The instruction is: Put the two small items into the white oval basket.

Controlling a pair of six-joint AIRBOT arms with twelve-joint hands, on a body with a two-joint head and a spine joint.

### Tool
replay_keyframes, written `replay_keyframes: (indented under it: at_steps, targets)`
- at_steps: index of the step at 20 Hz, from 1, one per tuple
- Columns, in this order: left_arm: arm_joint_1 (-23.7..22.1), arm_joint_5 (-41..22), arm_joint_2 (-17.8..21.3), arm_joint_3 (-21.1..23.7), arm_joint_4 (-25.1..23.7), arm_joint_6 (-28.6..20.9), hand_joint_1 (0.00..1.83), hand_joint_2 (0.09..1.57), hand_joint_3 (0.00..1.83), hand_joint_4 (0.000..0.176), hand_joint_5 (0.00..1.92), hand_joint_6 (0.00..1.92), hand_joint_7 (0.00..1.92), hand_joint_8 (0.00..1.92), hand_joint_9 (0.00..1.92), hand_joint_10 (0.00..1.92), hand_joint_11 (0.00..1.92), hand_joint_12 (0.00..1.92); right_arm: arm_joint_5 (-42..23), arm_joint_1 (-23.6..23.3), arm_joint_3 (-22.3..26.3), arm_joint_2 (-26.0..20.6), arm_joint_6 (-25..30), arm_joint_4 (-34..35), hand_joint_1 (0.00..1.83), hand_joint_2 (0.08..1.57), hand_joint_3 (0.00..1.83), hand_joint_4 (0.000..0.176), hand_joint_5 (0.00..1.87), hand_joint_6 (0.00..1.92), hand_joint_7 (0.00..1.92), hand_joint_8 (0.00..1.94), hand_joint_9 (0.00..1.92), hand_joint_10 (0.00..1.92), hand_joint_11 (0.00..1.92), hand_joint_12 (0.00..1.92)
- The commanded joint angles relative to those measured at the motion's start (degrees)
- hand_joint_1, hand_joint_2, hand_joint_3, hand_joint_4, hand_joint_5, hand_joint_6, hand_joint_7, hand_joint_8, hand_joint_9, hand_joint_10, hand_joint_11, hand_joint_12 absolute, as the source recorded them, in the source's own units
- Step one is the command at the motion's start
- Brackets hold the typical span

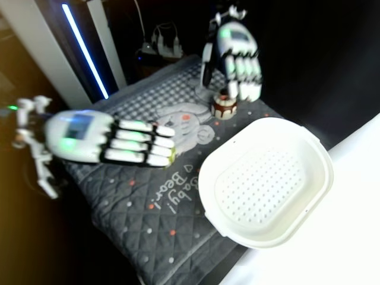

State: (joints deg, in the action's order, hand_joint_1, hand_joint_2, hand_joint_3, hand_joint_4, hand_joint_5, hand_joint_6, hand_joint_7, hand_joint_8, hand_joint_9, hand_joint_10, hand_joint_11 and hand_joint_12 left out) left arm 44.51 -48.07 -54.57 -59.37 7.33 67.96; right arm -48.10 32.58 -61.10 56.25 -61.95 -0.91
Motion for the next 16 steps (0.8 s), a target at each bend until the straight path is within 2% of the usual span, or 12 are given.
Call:
replay_keyframes:
  at_steps: [1,4,5,6,7,8,9,10,11,12,13,16]
  targets:
    - [-0.6,-4.7,-0.5,-0.5,0.5,-0.1,0.85,1.07,0.0,0.038,0.04,0.01,0.05,0.01,0.11,0.04,0.0,1.36,-5.1,-0.8,-0.5,0.2,-0.2,0.1,0.84,1.1,0.0,0.011,0.0,0.0,0.0,0.0,0.0,0.0,0.01,0.01]
    - [-0.5,-2.8,-2.5,-2.0,1.8,-0.8,1.11,1.08,0.0,0.031,0.22,0.05,0.21,0.03,0.23,0.15,0.0,1.55,-2.7,-1.2,-2.1,2.9,-0.1,0.1,0.98,1.09,0.0,0.0,0.07,0.01,0.04,0.01,0.06,0.0,0.01,0.17]
    - [-0.4,-2.2,-3.0,-2.6,2.0,-1.6,1.17,1.09,0.0,0.0,0.3,0.05,0.28,0.03,0.28,0.18,0.0,1.57,-1.6,-1.4,-2.8,4.0,0.0,0.1,1.0,1.09,0.0,0.0,0.12,0.01,0.09,0.01,0.09,0.0,0.0,0.25]
    - [-0.3,-1.9,-3.2,-2.9,2.2,-1.7,1.22,1.09,0.0,0.0,0.35,0.04,0.33,0.03,0.31,0.2,0.0,1.54,-1.0,-1.4,-3.2,4.6,0.3,0.1,1.04,1.11,0.0,0.0,0.17,0.01,0.16,0.01,0.15,0.02,0.0,0.44]
    - [-0.3,-1.6,-3.5,-3.1,2.4,-1.9,1.31,1.08,0.0,0.0,0.53,0.05,0.51,0.05,0.43,0.42,0.09,1.56,-0.6,-1.4,-3.5,5.0,0.6,0.1,1.1,1.13,0.0,0.0,0.29,0.02,0.32,0.01,0.31,0.07,0.0,1.04]
    - [-0.2,-1.6,-3.5,-3.3,2.4,-2.3,1.37,1.09,0.0,0.0,0.64,0.25,0.53,0.53,0.48,1.07,0.33,1.68,-0.3,-1.4,-3.7,5.4,0.7,0.1,1.13,1.17,0.0,0.0,0.45,0.31,0.55,0.32,0.4,0.9,0.16,1.55]
    - [-0.1,-1.9,-3.5,-3.3,2.4,-2.7,1.34,1.19,0.01,0.0,0.58,0.77,0.7,1.22,0.52,1.42,0.48,1.75,-0.2,-1.4,-3.8,5.4,0.7,0.1,1.26,1.25,0.0,0.0,0.34,0.99,0.65,1.26,0.46,1.46,0.32,1.81]
    - [0.0,-2.3,-3.5,-3.3,2.4,-3.1,1.34,1.22,0.0,0.0,0.53,1.38,0.71,1.42,0.6,1.73,0.64,1.86,-0.2,-1.4,-3.8,5.4,0.8,0.1,1.11,1.33,0.04,0.0,0.45,1.54,0.65,1.62,0.66,1.83,0.69,1.9]
    - [0.3,-3.3,-3.2,-3.3,2.4,-3.7,1.17,1.28,0.02,0.0,0.64,1.5,0.64,1.56,0.68,1.88,0.78,1.91,-0.2,-1.4,-3.8,5.3,0.9,0.1,1.28,1.25,0.0,0.0,0.59,1.85,0.76,1.88,0.87,1.9,0.95,1.92]
    - [0.8,-4.6,-2.7,-3.0,2.4,-4.2,1.28,1.29,0.02,0.0,0.57,1.84,0.61,1.64,0.74,1.91,0.88,1.92,-0.3,-1.4,-3.7,5.1,1.2,0.1,1.15,0.99,0.69,0.0,0.6,1.79,0.76,1.79,0.91,1.92,1.0,1.92]
    - [1.1,-6.8,-1.8,-2.1,2.3,-4.3,1.3,1.3,0.03,0.0,0.59,1.9,0.6,1.67,0.77,1.92,0.89,1.92,-0.9,-1.5,-3.6,4.4,1.9,0.1,1.12,0.93,0.88,0.0,0.59,1.84,0.76,1.8,0.9,1.92,0.94,1.92]
    - [1.1,-13.0,0.9,0.3,1.0,-4.2,1.29,1.32,0.05,0.0,0.53,1.92,0.55,1.76,0.89,1.92,1.03,1.92,-5.3,-1.8,-1.7,0.5,2.6,0.0,1.11,0.86,1.07,0.0,0.64,1.85,0.78,1.93,1.06,1.92,1.18,1.92]
